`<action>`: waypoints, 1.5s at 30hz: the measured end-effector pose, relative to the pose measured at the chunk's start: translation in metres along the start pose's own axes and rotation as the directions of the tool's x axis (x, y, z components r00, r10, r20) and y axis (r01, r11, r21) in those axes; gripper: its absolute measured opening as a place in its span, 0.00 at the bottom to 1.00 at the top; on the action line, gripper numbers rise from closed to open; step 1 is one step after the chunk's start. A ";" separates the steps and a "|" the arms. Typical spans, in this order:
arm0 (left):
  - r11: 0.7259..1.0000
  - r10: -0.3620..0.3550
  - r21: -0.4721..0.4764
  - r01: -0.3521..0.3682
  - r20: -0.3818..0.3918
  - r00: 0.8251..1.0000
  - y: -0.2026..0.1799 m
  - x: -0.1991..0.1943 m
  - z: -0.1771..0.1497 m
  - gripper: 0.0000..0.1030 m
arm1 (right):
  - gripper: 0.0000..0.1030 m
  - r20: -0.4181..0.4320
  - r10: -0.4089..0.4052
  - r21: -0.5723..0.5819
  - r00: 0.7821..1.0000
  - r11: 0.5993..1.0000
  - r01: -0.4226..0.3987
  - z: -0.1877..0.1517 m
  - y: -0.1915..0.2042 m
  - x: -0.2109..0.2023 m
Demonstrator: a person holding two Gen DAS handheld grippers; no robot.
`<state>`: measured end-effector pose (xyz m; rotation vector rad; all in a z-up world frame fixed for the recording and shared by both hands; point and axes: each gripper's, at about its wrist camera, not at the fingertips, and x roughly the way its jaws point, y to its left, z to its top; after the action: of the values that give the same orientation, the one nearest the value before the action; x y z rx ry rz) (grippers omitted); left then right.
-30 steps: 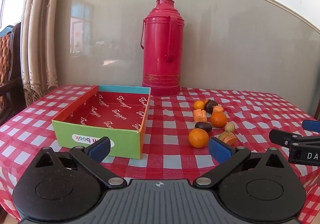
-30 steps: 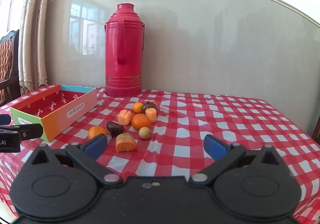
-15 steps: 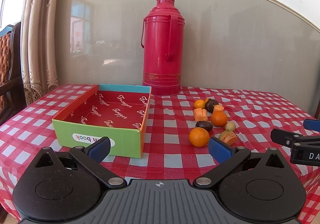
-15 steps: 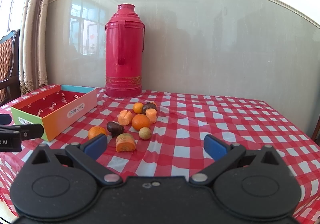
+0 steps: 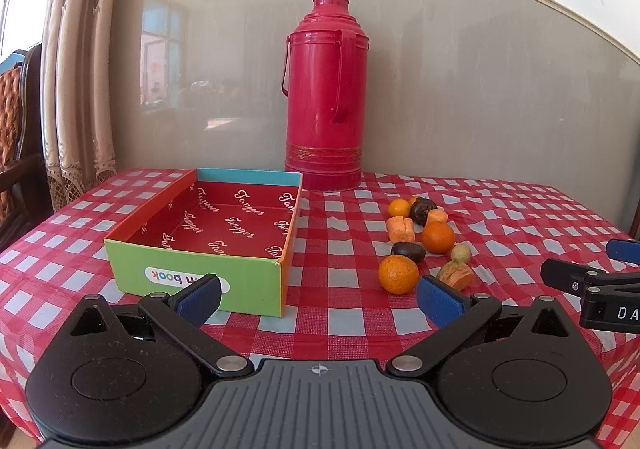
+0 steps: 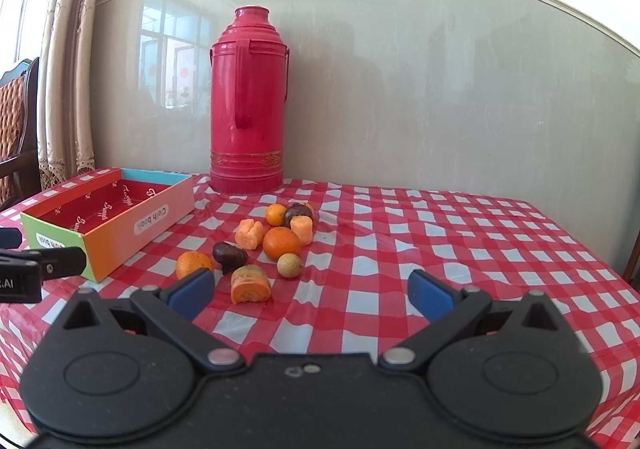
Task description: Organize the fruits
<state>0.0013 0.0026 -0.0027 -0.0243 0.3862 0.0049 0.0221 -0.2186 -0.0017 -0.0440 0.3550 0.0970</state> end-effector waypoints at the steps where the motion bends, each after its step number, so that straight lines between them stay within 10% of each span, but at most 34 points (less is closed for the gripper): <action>1: 1.000 0.000 0.000 0.000 0.000 1.000 0.000 0.000 0.000 1.00 | 0.94 0.000 0.000 0.000 1.000 1.000 0.000 0.000 0.000 0.000; 45: 1.000 0.000 0.003 0.000 -0.006 1.000 -0.002 0.000 0.002 1.00 | 0.94 -0.002 -0.013 -0.002 1.000 1.000 0.013 0.000 0.000 0.000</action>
<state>0.0023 0.0003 -0.0011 -0.0218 0.3925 0.0040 0.0216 -0.2185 -0.0018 -0.0485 0.3571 0.0843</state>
